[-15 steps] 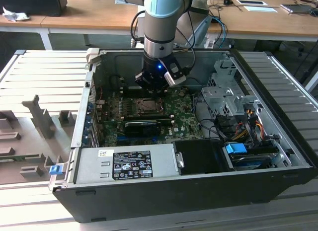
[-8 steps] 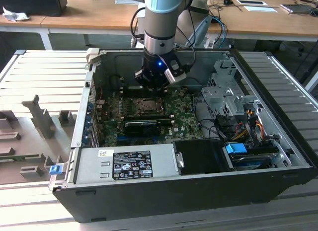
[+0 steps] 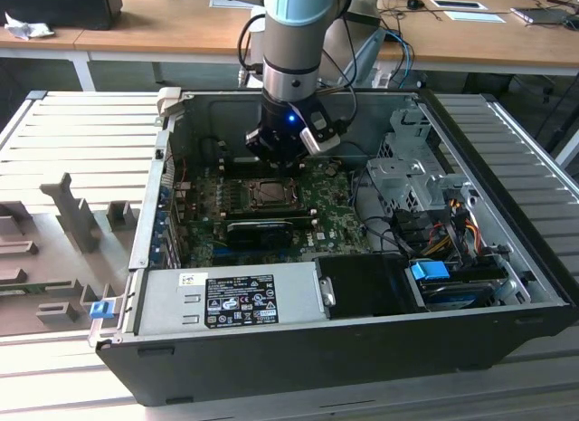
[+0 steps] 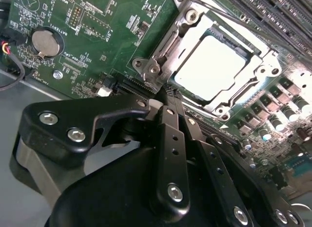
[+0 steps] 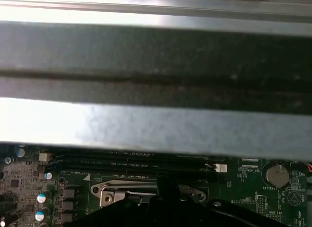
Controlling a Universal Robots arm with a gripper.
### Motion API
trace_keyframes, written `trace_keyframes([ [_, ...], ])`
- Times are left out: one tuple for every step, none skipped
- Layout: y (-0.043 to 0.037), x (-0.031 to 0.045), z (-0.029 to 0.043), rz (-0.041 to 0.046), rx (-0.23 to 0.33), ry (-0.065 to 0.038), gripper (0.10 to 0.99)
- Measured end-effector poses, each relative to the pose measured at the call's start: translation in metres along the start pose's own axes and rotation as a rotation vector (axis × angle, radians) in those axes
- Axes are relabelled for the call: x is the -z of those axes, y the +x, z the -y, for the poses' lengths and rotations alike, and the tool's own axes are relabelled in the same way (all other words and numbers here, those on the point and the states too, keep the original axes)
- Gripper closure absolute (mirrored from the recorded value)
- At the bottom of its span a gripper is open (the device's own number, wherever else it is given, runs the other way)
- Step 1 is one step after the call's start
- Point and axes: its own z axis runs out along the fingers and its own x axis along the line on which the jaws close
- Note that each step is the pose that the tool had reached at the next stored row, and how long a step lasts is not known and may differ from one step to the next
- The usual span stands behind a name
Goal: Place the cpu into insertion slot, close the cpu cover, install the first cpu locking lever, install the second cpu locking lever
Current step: 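Install the first cpu locking lever, then install the second cpu locking lever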
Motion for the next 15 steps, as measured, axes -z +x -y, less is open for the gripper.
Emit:
trace_keyframes([
  [0.0000, 0.0000, 0.0006, 0.0000, 0.000, 0.000, 0.980],
  [0.0001, 0.0001, 0.0016, 0.0000, 0.000, 0.000, 0.980],
  [0.0001, 0.0002, 0.0021, 0.0001, 0.000, 0.000, 0.980],
  [0.0001, 0.0002, 0.0025, 0.0000, 0.000, 0.000, 0.980],
  [0.0002, 0.0003, 0.0031, 0.0000, 0.000, 0.000, 0.980],
  [0.0002, 0.0003, 0.0034, 0.0001, 0.000, 0.000, 0.980],
  [0.0002, 0.0003, 0.0038, 0.0000, 0.000, 0.000, 0.980],
  [0.0002, 0.0004, 0.0043, 0.0001, 0.000, 0.000, 0.980],
  [0.0003, 0.0004, 0.0047, 0.0000, 0.000, 0.000, 0.980],
  [0.0003, 0.0004, 0.0049, 0.0000, 0.000, 0.000, 0.980],
  [0.0003, 0.0004, 0.0052, 0.0001, 0.000, 0.000, 0.980],
  [0.0003, 0.0005, 0.0055, 0.0000, 0.000, 0.000, 0.980],
  [0.0003, 0.0006, 0.0060, 0.0000, 0.000, 0.000, 0.980],
  [0.0004, 0.0007, 0.0077, 0.0000, 0.000, 0.000, 0.980],
  [0.0005, 0.0008, 0.0090, 0.0000, 0.000, 0.000, 0.980],
])
